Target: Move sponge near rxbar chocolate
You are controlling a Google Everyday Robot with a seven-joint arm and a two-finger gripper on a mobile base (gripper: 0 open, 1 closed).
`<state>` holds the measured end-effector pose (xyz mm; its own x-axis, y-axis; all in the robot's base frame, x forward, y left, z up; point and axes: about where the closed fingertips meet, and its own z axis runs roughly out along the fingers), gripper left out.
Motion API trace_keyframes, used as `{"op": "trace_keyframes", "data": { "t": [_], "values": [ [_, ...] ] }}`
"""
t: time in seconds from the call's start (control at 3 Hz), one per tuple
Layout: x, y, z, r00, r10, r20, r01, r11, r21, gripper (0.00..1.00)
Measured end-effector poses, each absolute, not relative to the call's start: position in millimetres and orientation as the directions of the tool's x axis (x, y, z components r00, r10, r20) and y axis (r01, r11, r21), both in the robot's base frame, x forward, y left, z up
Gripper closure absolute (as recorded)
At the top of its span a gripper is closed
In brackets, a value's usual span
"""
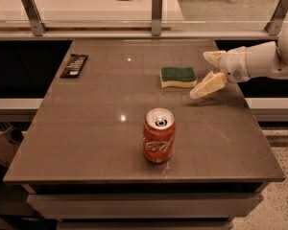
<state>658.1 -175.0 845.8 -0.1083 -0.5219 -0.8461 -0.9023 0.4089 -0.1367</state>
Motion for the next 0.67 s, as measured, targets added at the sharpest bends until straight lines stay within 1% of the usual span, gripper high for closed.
{"op": "trace_keyframes", "data": {
  "t": [0.67],
  "values": [
    [663.8,-174.6,828.9,-0.109,-0.422,-0.9,-0.886,0.452,-0.105,0.0]
  ]
}}
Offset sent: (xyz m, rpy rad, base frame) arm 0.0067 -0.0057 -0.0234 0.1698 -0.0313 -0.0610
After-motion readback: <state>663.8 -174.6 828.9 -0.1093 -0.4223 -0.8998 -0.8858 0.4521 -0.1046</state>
